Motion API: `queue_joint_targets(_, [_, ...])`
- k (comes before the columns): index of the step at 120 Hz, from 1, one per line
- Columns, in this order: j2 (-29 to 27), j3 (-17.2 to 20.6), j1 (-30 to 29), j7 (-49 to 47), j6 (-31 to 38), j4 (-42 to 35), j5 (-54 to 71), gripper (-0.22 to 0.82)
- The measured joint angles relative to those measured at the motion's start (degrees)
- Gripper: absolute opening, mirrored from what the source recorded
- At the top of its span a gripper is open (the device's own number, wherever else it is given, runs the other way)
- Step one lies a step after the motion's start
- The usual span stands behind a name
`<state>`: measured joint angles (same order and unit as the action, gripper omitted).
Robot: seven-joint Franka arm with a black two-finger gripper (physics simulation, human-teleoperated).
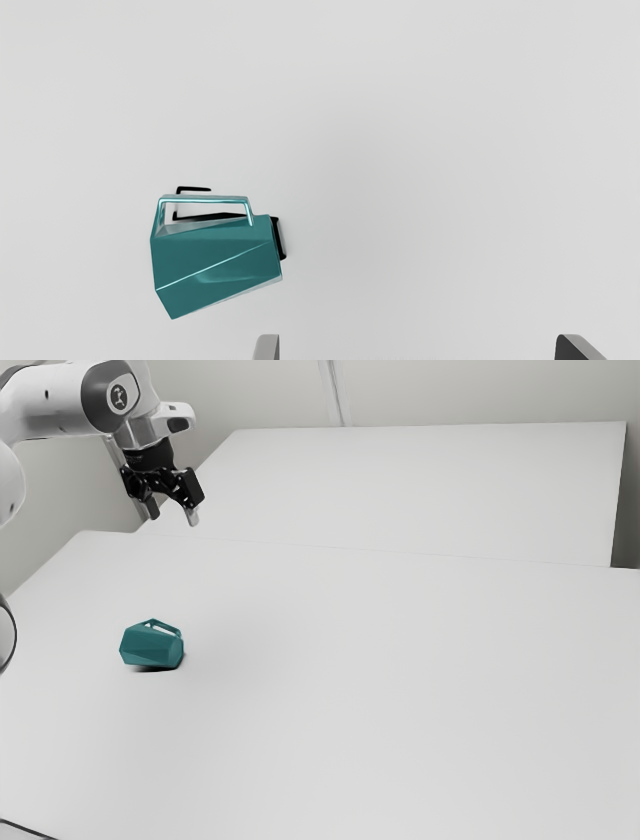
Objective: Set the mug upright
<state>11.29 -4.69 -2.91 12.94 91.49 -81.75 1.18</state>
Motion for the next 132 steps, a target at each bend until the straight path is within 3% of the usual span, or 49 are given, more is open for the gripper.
queue_joint_targets(61, [-1.9, -0.2, 0.0, -0.1, -0.2, -1.5, -0.8, 0.6])
queue_joint_targets(85, [-4.2, -8.7, -1.4, 2.4, -0.2, -7.1, -11.5, 0.6])
queue_joint_targets(109, [-3.6, -10.6, -7.1, 8.9, -0.4, -8.6, -19.7, 0.6])
queue_joint_targets(121, [-2.7, -14.7, -9.4, 13.0, -1.0, -10.7, -24.9, 0.6])
queue_joint_targets(132, [-1.3, -16.0, -13.1, 17.2, -2.2, -11.6, -29.1, 0.6])
